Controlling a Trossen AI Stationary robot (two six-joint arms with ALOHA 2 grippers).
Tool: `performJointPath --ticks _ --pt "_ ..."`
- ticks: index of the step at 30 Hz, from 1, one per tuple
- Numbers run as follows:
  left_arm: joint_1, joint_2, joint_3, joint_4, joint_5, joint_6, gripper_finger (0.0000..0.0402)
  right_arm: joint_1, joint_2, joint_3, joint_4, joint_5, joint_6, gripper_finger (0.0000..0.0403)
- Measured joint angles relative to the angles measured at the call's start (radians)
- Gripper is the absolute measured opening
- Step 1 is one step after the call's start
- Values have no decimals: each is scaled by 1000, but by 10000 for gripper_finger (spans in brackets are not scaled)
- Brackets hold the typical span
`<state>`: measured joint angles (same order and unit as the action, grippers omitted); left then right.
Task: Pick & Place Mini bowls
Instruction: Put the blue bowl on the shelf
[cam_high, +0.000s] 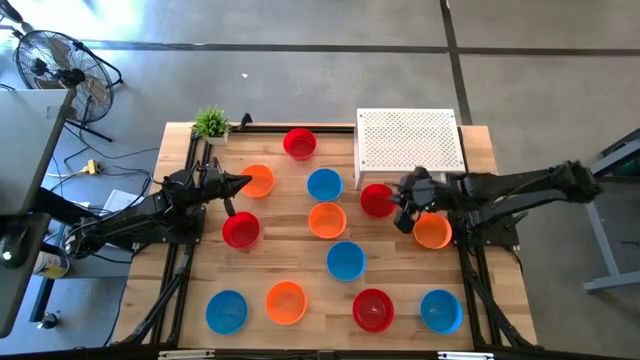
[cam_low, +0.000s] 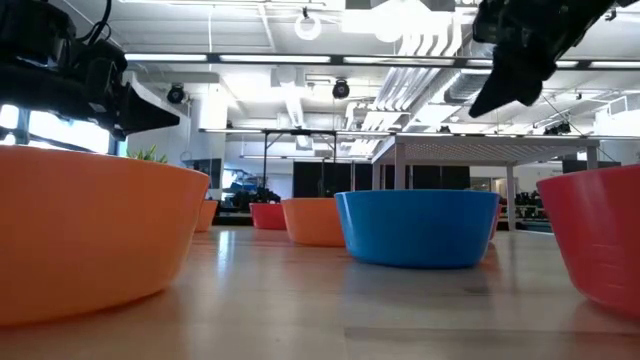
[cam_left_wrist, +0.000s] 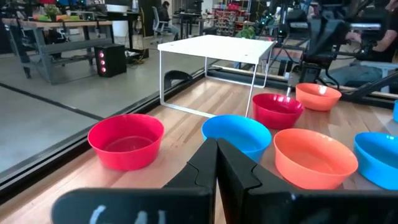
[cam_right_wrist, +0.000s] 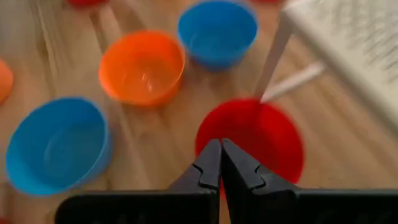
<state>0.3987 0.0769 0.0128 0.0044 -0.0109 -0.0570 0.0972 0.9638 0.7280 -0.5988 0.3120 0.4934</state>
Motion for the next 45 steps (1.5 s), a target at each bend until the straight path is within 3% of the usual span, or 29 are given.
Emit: performJointPath --ticks 4,8,12,17,23,30,38,42,45 --pt "0 0 0 0 0 0 1 62 120 52 -14 -43 105 20" --pt "0 0 0 1 -5 6 1 90 276 130 -13 -127 162 74" --pt "0 0 0 3 -30 8 1 100 446 230 -10 -229 179 125" --pt "0 0 0 4 -34 25 1 100 633 357 -27 -298 125 144" --pt "0 0 0 5 -37 27 1 92 779 448 -75 -282 49 135" --pt "0 0 0 4 -26 29 1 74 844 465 -55 -318 65 104" --pt "0 0 0 17 -26 35 1 73 853 464 -68 -335 90 10" --pt "0 -1 0 51 -26 53 1 84 820 464 -192 -335 167 10" --pt "0 -1 0 51 -23 53 1 116 774 464 -303 -252 216 3"
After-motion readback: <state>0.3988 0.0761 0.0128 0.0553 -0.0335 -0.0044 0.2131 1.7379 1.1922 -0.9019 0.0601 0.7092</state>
